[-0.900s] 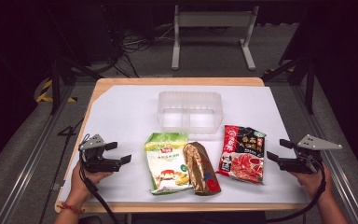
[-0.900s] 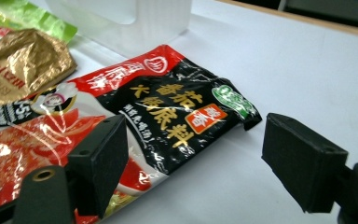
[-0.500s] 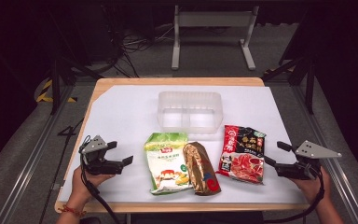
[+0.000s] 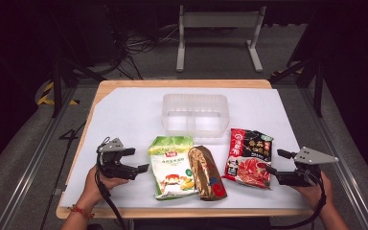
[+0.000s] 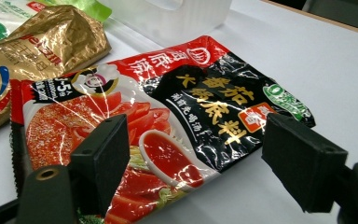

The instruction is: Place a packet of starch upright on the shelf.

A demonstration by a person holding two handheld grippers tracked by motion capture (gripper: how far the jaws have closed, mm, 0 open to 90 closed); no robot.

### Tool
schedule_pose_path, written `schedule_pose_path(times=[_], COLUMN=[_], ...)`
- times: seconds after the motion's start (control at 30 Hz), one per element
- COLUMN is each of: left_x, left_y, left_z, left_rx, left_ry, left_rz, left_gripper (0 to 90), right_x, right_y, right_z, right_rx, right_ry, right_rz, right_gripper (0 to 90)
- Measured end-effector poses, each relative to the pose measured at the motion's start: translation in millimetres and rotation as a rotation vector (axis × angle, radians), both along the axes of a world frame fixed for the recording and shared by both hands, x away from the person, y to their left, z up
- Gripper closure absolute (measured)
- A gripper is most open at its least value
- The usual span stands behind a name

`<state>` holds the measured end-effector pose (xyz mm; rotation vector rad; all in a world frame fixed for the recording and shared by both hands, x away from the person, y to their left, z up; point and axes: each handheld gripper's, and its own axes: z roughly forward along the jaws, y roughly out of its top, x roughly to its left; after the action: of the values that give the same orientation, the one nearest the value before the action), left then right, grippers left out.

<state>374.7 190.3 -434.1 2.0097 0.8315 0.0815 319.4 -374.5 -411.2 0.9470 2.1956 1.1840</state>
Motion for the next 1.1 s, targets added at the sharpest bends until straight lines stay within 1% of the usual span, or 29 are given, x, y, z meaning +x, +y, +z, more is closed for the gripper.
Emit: schedule_pose_path(times=[0.03, 0.1, 0.13, 0.17, 0.2, 0.23, 0.3, 0.33, 0.37, 0.43, 0.47, 0.5, 0.63, 0.67, 0.7, 0.73, 0.8, 0.83, 0.87, 0.9, 0.93, 0.97, 1.0, 1.07, 1.1], left_x=[3.7, 11.2, 15.2, 18.6, 21.4, 24.8, 31.0, 33.6, 33.6, 39.0, 40.1, 41.8, 45.6, 45.6, 45.2, 44.3, 43.4, 42.9, 42.3, 42.3, 41.3, 40.2, 39.6, 38.8, 38.4], left_y=[-4.5, -11.2, -14.9, -19.3, -24.0, -29.6, -36.3, -38.3, -38.3, -43.7, -45.8, -50.6, -59.9, -60.6, -61.4, -62.0, -61.2, -60.0, -57.9, -57.9, -55.2, -54.8, -54.9, -55.0, -54.3], left_z=[-0.1, -1.5, -2.1, -2.8, -3.6, -5.0, -9.2, -11.4, -11.4, -14.4, -14.6, -13.9, -12.4, -13.0, -13.5, -14.0, -15.6, -16.1, -16.1, -16.1, -15.2, -15.0, -15.1, -15.1, -14.4], left_rx=[0.009, -0.019, -0.027, -0.029, -0.016, 0.005, 0.01, 0.002, 0.002, -0.018, -0.026, -0.02, -0.021, -0.028, -0.022, -0.015, -0.019, -0.029, -0.044, -0.044, -0.044, -0.039, -0.037, -0.033, -0.029], left_ry=[0.016, 0.047, 0.067, 0.078, 0.082, 0.091, 0.12, 0.135, 0.135, 0.175, 0.179, 0.181, 0.165, 0.166, 0.163, 0.145, 0.135, 0.134, 0.123, 0.123, 0.1, 0.084, 0.078, 0.071, 0.048], left_rz=[-0.011, -0.029, -0.031, -0.041, -0.052, -0.058, -0.056, -0.064, -0.064, -0.096, -0.106, -0.128, -0.171, -0.177, -0.18, -0.174, -0.159, -0.146, -0.137, -0.137, -0.14, -0.138, -0.133, -0.13, -0.135], left_gripper=[8.4, 8.3, 8.3, 8.2, 8.0, 7.8, 7.2, 7.3, 7.4, 7.5, 8.1, 8.9, 15.1, 19.0, 22.7, 26.6, 38.5, 44.7, 53.4, 64.5, 70.3, 74.4, 80.2, 87.8, 89.1], right_x=[0.2, 0.4, 0.6, 0.6, 0.7, 0.7, 0.3, 0.4, 0.4, 1.1, 1.2, 1.2, 0.7, 0.6, 0.6, 0.5, 0.9, 1.0, 1.0, 1.0, 1.0, 1.2, 1.9, 3.2, 3.8], right_y=[0.7, 2.8, 3.6, 4.5, 5.2, 5.7, 6.6, 6.6, 6.6, 6.7, 6.8, 6.9, 7.4, 7.4, 7.4, 7.3, 7.1, 7.2, 7.5, 7.7, 7.8, 7.9, 7.9, 8.1, 8.4], right_z=[-0.3, -1.5, -2.1, -2.4, -2.6, -2.6, -2.9, -3.5, -3.5, -5.4, -5.8, -5.9, -5.7, -5.9, -6.3, -6.6, -7.1, -7.1, -7.1, -6.9, -6.6, -6.6, -6.9, -7.4, -7.5], right_rx=[-0.001, -0.008, -0.011, -0.016, -0.018, -0.017, -0.021, -0.021, -0.021, -0.024, -0.023, -0.023, -0.02, -0.021, -0.017, -0.016, -0.008, -0.009, -0.009, -0.008, -0.009, -0.009, -0.005, -0.007, -0.008], right_ry=[0.001, 0.006, 0.008, 0.01, 0.009, 0.009, 0.009, 0.013, 0.013, 0.023, 0.026, 0.027, 0.028, 0.029, 0.031, 0.032, 0.034, 0.034, 0.033, 0.033, 0.03, 0.028, 0.03, 0.033, 0.033], right_rz=[0.003, 0.008, 0.011, 0.012, 0.013, 0.016, 0.021, 0.024, 0.024, 0.028, 0.03, 0.031, 0.039, 0.04, 0.043, 0.043, 0.043, 0.043, 0.044, 0.045, 0.044, 0.043, 0.041, 0.037, 0.039], right_gripper=[23.5, 23.5, 23.5, 23.5, 23.6, 23.5, 23.5, 23.5, 23.5, 23.5, 23.5, 23.5, 23.5, 23.5, 23.5, 23.6, 23.6, 23.6, 23.8, 23.8, 23.8, 23.8, 23.8, 23.8, 23.8])
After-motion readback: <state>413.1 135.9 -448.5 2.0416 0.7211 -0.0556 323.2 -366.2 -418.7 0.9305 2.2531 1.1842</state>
